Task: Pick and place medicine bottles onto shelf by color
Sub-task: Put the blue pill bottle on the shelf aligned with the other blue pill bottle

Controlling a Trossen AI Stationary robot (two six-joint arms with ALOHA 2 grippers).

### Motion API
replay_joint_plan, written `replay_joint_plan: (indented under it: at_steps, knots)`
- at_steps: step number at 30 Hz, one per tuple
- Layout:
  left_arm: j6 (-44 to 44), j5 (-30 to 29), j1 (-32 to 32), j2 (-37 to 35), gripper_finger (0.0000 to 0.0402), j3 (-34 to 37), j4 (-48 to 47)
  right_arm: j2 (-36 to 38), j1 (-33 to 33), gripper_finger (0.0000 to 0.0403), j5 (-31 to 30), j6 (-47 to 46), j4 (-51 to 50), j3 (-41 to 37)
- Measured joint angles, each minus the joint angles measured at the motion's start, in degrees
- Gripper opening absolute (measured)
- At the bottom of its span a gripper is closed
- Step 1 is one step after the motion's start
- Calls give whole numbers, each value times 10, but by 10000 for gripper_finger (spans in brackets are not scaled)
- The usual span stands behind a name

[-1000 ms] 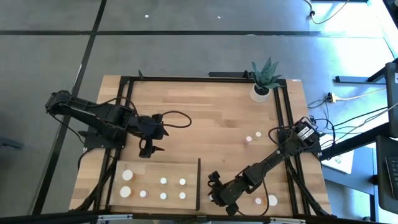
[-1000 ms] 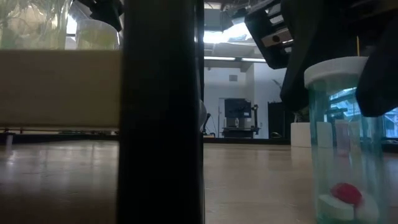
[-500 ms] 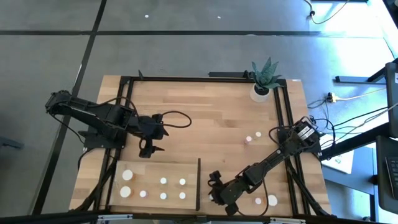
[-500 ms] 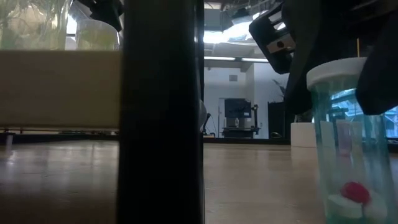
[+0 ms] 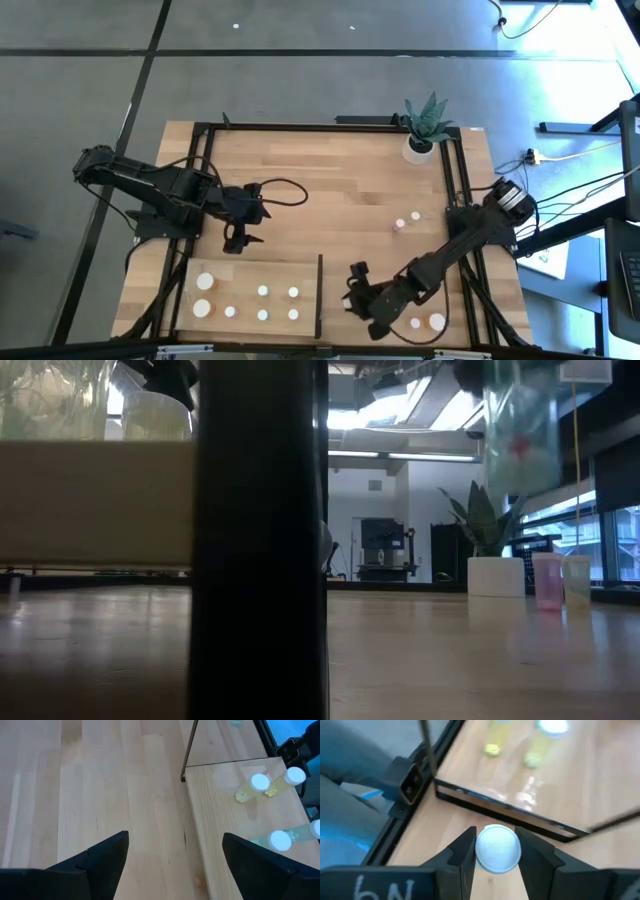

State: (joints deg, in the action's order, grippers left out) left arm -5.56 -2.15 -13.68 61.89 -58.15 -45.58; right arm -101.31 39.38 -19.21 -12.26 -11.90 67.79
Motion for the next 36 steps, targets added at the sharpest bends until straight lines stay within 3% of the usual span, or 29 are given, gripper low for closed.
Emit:
replay_joint_plan:
  at_steps: [8,16,21,27,36]
  knots:
    - [2,0,0,0,315,0,0,90,-28,129,-52,-63,-100,0]
    - [1,0,0,0,315,0,0,158,-109,129,-67,-96,-138,0]
    - [2,0,0,0,315,0,0,160,-187,129,-19,-84,-142,18]
    - [1,0,0,0,315,0,0,159,-268,129,-1,-45,-129,29]
    - [2,-1,0,0,315,0,0,98,-363,129,75,5,-50,30]
